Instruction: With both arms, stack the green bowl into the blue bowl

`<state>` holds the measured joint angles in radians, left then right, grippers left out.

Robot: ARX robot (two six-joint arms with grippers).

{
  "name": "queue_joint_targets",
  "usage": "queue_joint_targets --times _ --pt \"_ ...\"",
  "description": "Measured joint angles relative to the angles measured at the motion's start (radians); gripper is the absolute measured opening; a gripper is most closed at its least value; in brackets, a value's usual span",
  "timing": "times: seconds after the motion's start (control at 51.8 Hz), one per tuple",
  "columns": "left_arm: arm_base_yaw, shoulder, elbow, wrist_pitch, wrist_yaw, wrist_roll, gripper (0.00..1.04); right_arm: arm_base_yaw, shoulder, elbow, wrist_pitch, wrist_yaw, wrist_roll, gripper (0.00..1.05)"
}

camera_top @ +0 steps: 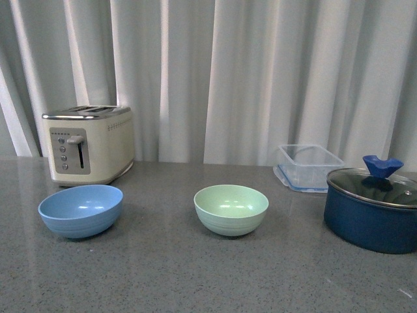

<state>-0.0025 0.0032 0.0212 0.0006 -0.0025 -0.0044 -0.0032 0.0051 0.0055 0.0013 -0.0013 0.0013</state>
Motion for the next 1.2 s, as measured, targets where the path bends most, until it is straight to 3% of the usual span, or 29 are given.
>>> queue_joint_targets --times 0.212,0.27,0.309,0.541,0.715,0.946,1.197 --pt "0.000 0.000 0.000 0.000 -0.002 0.000 0.98 0.000 0.000 0.000 0.000 0.000 0.000 0.95" --pt "-0.054 0.143 0.090 -0.221 -0.242 -0.110 0.98 0.000 0.000 0.000 0.000 0.000 0.000 0.95" --pt "-0.045 0.296 0.150 -0.301 -0.337 -0.167 0.98 0.000 -0.001 0.000 0.000 0.000 0.000 0.95" --pt "0.179 0.848 0.414 -0.085 -0.141 -0.163 0.98 0.000 -0.002 0.000 0.000 0.000 0.000 0.95" --pt "0.245 1.207 0.667 -0.063 -0.113 -0.124 0.98 0.000 -0.002 0.000 0.000 0.000 0.000 0.95" --pt "0.194 1.528 0.960 0.000 -0.067 -0.124 0.98 0.000 -0.002 0.000 0.000 0.000 0.000 0.95" --pt "0.146 1.768 1.154 0.037 -0.095 -0.130 0.98 0.000 -0.002 0.000 0.000 0.000 0.000 0.95"
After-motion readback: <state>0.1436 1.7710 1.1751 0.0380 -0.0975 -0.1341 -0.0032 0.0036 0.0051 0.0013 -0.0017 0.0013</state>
